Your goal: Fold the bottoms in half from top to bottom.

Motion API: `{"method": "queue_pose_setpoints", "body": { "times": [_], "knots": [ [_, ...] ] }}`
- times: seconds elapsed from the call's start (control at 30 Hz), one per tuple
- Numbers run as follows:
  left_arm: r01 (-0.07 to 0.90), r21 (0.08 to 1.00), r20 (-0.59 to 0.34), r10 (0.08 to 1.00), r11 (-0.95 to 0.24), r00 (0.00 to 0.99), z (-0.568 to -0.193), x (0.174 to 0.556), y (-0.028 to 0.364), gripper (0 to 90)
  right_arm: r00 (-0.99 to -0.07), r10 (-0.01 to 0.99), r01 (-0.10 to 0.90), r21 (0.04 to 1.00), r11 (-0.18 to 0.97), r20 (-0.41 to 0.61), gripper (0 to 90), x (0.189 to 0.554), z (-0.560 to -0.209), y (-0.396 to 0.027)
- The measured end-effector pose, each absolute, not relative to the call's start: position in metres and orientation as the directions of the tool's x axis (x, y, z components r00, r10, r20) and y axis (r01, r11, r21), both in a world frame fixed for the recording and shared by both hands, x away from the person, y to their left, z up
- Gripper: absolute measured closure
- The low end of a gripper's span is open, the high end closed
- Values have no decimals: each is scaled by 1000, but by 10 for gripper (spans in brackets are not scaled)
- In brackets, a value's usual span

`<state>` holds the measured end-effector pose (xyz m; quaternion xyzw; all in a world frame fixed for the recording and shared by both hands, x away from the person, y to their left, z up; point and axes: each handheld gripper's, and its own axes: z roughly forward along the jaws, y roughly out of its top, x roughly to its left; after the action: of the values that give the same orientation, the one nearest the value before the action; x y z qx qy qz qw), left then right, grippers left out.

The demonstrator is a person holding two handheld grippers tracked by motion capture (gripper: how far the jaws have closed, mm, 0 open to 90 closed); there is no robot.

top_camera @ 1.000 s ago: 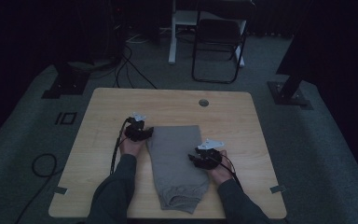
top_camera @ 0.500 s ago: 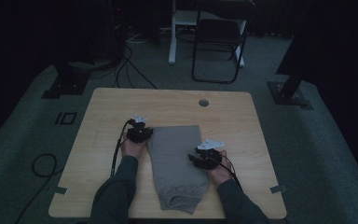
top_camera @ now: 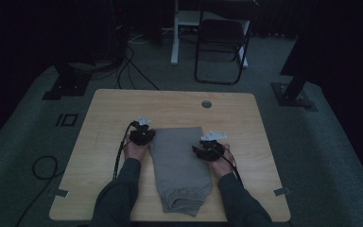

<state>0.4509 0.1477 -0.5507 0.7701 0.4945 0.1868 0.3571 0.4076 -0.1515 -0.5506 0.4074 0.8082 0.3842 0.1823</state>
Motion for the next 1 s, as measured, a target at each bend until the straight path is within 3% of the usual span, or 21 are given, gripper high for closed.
{"method": "queue_pose_setpoints", "body": {
  "times": [0.33, 0.57, 0.8, 1.0],
  "knots": [
    [629, 736, -69, 896, -251, 439, -551, 451, 147, 848, -500, 864, 588, 754, 294, 53, 519, 465, -550, -157],
    [628, 736, -68, 896, -252, 439, -551, 452, 146, 848, -496, 866, 606, 737, 299, 56, 502, 485, -552, -150],
    [628, 736, -66, 897, -252, 437, -551, 452, 146, 848, -513, 856, 609, 729, 313, 61, 635, 485, -550, -147],
    [628, 736, -60, 899, -254, 434, -551, 452, 144, 849, -531, 842, 630, 711, 313, 100, 834, 484, -548, -147]
  ]
}}
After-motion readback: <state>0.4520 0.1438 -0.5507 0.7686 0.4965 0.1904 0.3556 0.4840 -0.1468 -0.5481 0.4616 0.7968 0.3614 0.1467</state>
